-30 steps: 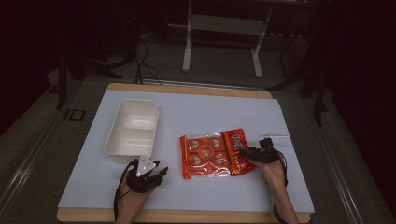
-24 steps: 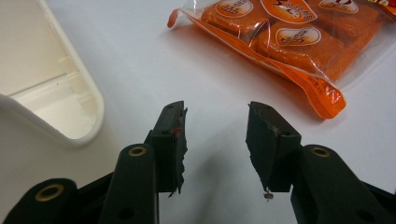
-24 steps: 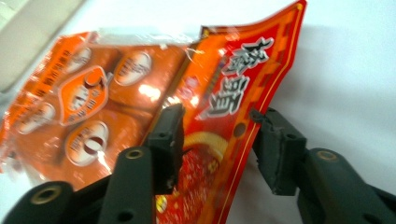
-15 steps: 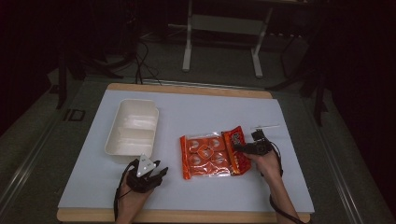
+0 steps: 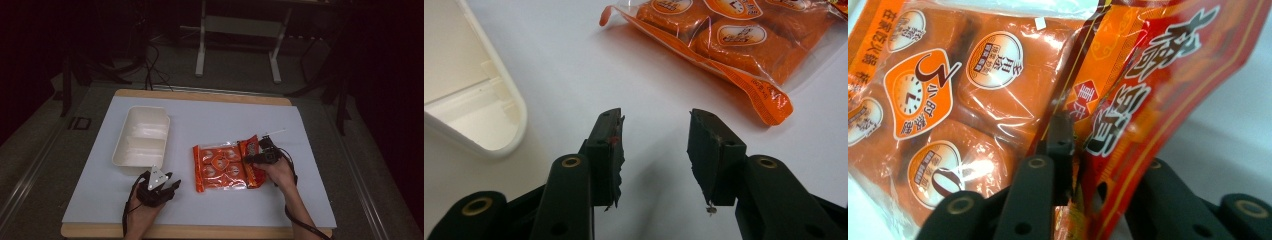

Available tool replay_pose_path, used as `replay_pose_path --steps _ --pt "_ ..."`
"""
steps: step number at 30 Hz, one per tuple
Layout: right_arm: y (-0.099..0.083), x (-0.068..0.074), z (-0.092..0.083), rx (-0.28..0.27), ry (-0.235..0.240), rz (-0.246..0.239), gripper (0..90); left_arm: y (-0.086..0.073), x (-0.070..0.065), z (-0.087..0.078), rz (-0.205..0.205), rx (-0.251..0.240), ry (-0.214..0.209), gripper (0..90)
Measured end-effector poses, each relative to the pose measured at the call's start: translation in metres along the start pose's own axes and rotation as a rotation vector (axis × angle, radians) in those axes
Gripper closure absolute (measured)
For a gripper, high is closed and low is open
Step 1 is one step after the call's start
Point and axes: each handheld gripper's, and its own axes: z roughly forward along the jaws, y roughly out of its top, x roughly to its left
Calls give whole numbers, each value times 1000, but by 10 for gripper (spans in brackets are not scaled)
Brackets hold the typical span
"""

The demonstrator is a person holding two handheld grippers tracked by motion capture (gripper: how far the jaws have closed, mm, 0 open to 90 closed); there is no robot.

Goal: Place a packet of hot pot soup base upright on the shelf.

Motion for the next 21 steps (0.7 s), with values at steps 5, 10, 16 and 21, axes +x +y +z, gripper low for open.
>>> replay_pose_path --steps 5,10,16,21 --pt "2 9 1 15 -59 -21 822 0 0 0 4 -1 -1 574" --pt "2 16 0 12 -89 -64 875 0 -1 0 7 1 3 574" --pt "1 17 -1 -5 -97 -75 888 0 -1 0 4 2 4 575" --pt "2 21 -4 -14 -114 -88 894 0 0 0 1 1 5 576"
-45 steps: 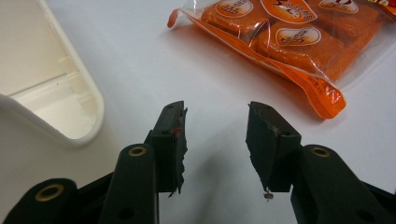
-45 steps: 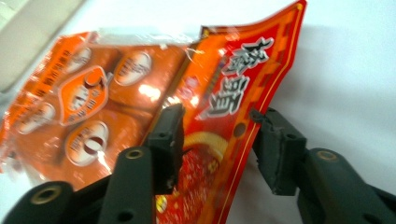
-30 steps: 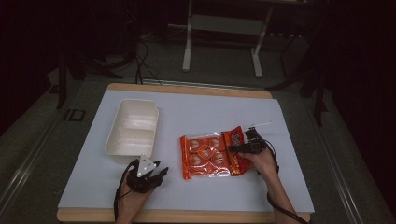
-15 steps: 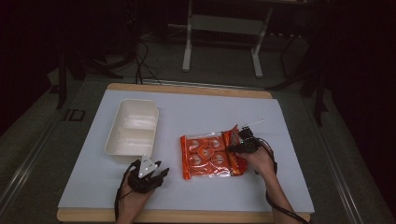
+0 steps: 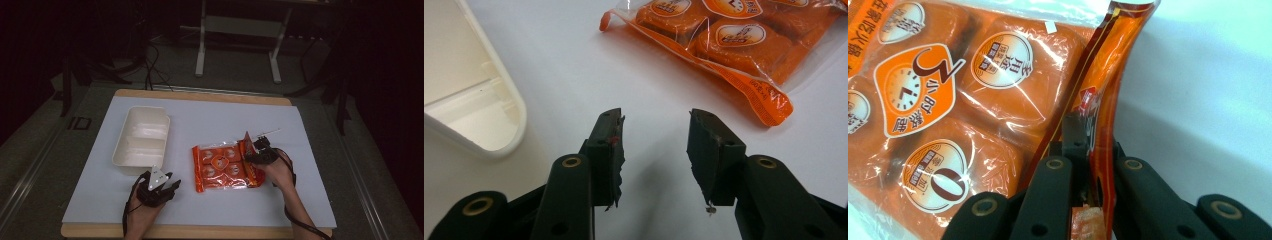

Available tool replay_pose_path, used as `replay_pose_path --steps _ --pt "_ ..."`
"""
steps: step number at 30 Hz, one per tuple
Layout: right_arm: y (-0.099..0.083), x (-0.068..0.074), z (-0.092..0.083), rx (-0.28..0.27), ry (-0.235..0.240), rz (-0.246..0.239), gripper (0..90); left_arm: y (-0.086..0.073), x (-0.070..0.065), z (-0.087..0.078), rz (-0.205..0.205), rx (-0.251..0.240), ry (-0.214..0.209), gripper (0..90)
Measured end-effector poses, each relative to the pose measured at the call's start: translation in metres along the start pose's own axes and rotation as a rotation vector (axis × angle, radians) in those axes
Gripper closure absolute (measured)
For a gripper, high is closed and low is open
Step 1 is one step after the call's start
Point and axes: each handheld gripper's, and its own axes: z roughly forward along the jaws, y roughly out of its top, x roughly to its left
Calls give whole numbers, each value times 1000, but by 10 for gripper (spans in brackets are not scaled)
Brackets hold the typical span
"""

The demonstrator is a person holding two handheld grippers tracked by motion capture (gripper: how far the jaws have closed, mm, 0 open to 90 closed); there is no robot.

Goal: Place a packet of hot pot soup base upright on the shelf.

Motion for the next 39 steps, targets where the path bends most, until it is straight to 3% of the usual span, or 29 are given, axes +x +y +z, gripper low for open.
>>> replay_pose_path --steps 8,21,39 --pt "5 4 -12 -23 -3 -5 899 0 0 0 -1 5 2 578" --pt "22 17 -41 -93 59 -19 900 0 0 0 -1 6 2 579" --pt "66 67 -68 -146 103 -121 900 0 0 0 -2 -1 6 580"
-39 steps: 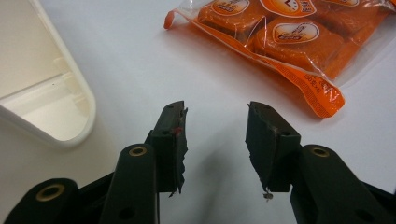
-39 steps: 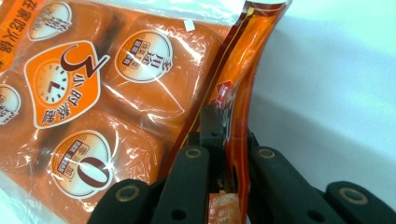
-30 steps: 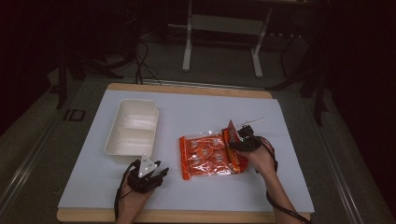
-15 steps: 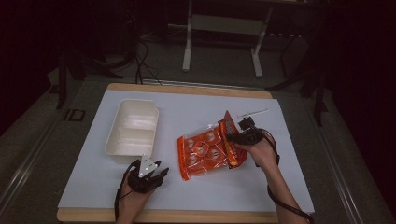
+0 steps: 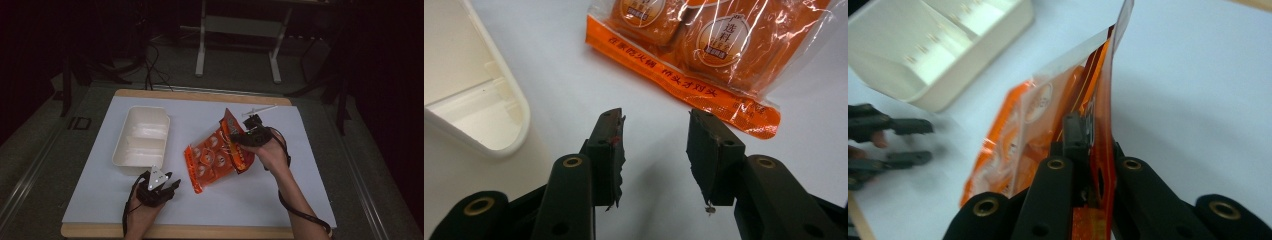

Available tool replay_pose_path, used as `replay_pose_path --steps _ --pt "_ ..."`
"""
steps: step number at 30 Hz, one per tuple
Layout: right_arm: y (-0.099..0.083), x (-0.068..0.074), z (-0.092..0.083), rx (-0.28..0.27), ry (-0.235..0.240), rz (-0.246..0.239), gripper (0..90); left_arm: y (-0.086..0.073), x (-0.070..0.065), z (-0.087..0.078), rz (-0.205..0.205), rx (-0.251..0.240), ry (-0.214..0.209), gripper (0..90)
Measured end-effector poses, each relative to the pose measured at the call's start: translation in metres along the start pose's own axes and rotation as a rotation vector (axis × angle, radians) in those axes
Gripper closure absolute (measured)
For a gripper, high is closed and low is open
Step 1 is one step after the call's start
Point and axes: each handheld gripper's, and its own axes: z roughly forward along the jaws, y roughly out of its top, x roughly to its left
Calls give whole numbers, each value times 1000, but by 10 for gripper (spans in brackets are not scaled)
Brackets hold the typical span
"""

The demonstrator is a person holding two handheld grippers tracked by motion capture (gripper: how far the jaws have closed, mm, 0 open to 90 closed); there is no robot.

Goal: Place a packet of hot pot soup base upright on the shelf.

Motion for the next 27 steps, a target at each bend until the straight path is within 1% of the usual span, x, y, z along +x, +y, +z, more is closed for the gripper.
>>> replay_pose_path --steps 1,2,3,4,6,9,13,19,23,27 --pt "4 4 1 -1 3 -10 900 0 0 0 0 2 1 581" --pt "11 11 1 3 6 -24 900 0 0 0 0 3 3 581" --pt "11 11 1 3 6 -24 900 0 0 0 0 3 4 581" --pt "17 18 2 2 21 -35 900 0 1 0 -1 4 5 582" --pt "20 21 3 3 26 -39 900 0 1 0 -4 2 7 582" --pt "29 31 4 7 49 -50 900 0 1 -1 -6 2 8 584" --pt "36 43 5 -3 63 -74 900 0 1 -1 -4 0 10 585" --pt "44 53 3 -17 101 -80 900 0 1 -2 -3 -2 10 585" --pt "49 61 0 -24 104 -102 900 1 0 -2 -3 -5 9 585" --pt "54 68 -3 -34 100 -114 900 1 0 -2 -3 -5 9 585"
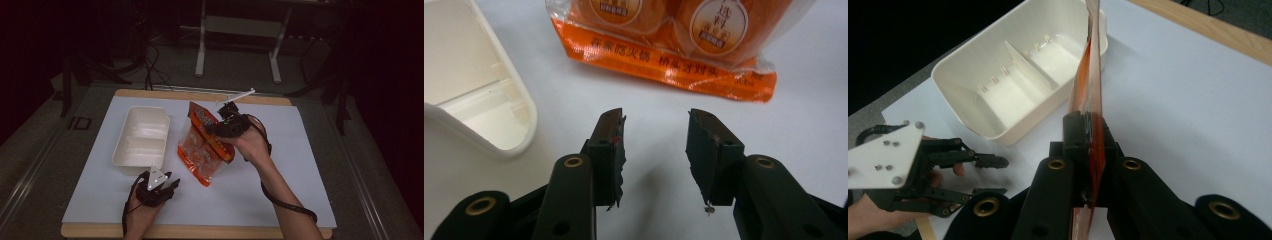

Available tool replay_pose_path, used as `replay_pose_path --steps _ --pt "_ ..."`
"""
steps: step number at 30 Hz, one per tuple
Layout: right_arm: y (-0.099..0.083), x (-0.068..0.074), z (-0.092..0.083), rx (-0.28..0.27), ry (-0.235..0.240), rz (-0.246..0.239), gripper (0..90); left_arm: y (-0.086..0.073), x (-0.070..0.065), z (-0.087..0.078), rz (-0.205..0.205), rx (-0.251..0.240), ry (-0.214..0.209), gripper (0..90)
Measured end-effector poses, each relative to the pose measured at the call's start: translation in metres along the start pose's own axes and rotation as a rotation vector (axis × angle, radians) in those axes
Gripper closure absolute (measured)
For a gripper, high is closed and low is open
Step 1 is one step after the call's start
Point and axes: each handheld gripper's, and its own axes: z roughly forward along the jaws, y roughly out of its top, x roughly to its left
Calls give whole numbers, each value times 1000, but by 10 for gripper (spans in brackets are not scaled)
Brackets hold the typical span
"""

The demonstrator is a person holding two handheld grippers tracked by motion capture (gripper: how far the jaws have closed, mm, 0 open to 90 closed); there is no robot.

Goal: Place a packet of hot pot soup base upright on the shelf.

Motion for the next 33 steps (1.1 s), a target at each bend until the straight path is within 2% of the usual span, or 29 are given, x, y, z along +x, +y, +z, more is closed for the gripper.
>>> replay_pose_path --steps 9,17,33 --pt "13 12 -4 -4 -28 -54 900 0 0 0 3 -1 4 594" --pt "19 13 -6 -24 -39 -55 900 0 0 -1 3 -6 3 589" --pt "33 12 -7 -72 -32 -25 900 -1 -1 1 3 -1 0 585"
